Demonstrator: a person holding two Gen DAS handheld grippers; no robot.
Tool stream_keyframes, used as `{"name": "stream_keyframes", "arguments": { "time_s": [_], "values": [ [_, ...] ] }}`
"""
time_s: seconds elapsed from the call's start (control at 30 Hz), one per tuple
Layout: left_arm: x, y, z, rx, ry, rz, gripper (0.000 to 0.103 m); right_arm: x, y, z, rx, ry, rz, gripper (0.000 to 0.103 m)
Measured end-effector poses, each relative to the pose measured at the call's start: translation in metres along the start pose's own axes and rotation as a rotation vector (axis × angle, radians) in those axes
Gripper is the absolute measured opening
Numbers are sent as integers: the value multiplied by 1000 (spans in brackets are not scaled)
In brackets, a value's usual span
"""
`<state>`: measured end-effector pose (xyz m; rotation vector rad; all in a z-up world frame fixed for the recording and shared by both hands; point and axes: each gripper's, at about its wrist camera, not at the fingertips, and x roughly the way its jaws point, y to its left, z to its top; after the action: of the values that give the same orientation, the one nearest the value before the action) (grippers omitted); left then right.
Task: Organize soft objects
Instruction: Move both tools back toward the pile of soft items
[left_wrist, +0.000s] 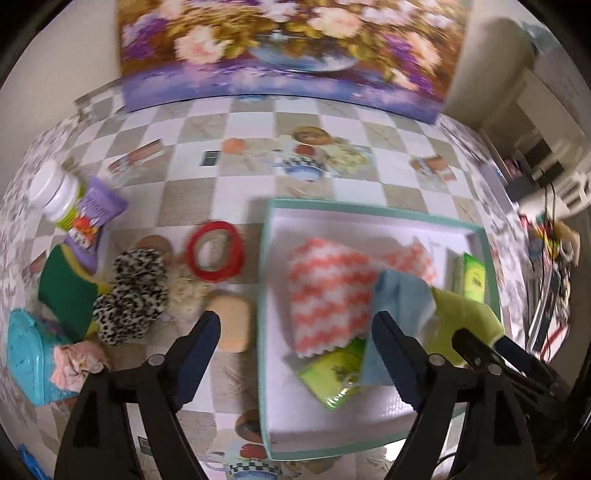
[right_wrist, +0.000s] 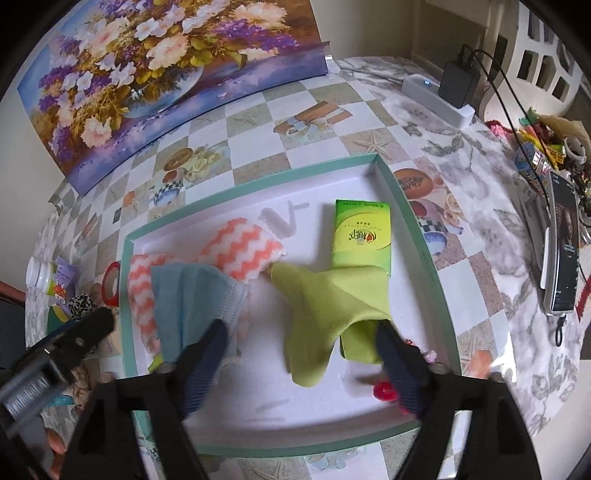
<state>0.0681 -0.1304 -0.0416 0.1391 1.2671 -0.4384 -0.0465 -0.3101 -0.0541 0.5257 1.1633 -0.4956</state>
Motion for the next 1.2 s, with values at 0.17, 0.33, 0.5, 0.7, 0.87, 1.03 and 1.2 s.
{"name": "stream_keyframes", "arguments": {
  "time_s": [0.17, 0.33, 0.5, 0.7, 0.87, 1.03, 1.2],
  "values": [
    [0, 22, 2, -72, 7, 26, 85, -1, 1, 0, 11, -8, 20, 103],
    [1, 38, 2, -121, 19, 27, 85, -5, 11, -1, -18, -28, 47, 103],
    [-4, 49, 2, -147, 10, 26, 85, -12, 22, -1, -66, -62, 36, 103],
    [-14, 62, 5, -152, -12, 61, 85, -20, 30, -1, -105, -90, 34, 103],
    [-23, 77, 6, -151, -26, 86, 85, -27, 43, -4, -151, -108, 45, 103],
    [-32, 87, 7, -145, -46, 120, 85, -29, 67, -12, -222, -98, 31, 103],
    [-40, 98, 6, -149, -56, 112, 85, -28, 89, -23, -283, -91, 30, 103]
  ]
}}
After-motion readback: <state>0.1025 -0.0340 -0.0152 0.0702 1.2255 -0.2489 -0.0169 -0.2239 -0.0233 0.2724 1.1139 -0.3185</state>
